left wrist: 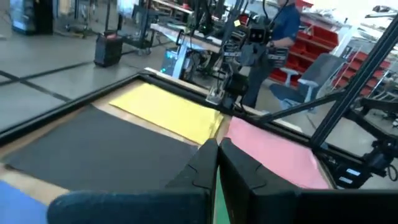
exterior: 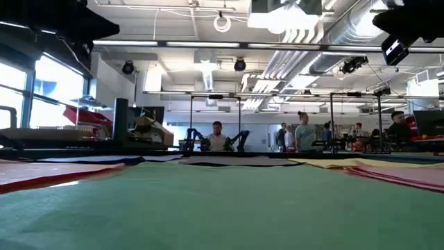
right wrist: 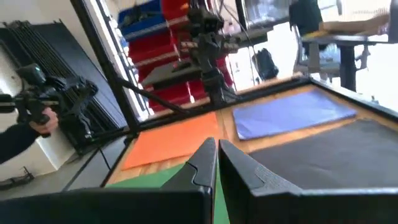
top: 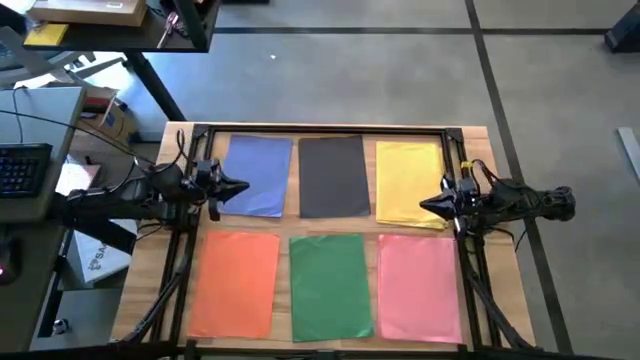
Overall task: Organize paper
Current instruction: Return to Home Position
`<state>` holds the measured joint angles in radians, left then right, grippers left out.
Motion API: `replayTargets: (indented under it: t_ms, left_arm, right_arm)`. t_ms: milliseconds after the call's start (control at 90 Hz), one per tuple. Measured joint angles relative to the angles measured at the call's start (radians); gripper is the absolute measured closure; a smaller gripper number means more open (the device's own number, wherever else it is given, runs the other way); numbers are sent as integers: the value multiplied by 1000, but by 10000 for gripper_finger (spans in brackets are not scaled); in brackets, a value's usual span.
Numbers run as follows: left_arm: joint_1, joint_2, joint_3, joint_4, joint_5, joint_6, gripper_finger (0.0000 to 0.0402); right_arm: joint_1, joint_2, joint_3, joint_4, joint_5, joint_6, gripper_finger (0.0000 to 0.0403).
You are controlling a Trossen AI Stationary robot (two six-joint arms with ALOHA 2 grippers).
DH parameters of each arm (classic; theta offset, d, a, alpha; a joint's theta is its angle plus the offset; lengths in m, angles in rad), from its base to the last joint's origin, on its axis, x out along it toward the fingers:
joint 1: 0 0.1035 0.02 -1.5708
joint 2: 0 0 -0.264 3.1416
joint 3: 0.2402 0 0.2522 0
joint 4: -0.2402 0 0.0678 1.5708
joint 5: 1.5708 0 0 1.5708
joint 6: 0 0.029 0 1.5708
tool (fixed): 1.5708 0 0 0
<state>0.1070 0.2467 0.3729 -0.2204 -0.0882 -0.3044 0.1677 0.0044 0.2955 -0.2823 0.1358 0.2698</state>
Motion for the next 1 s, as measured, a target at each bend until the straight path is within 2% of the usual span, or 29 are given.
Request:
replayTargets:
  t_ms: [100,278,511,744,1000]
  left_arm:
    - [9,-55,0,-51,9,2,402]
    - [11,-148,0,-111,39,19,402]
    - [11,-237,-31,-130,47,38,402]
    - [11,-243,-201,27,81,29,402]
    - [10,-242,-353,265,164,19,402]
  right_arm:
    - [0,0,-4,42,-20,-24,403]
    - [-5,0,-103,265,-63,-113,403]
    - [-72,0,-162,310,-145,-103,403]
    - [-170,0,-271,421,-250,-39,403]
    - [-271,0,-286,422,-332,-16,403]
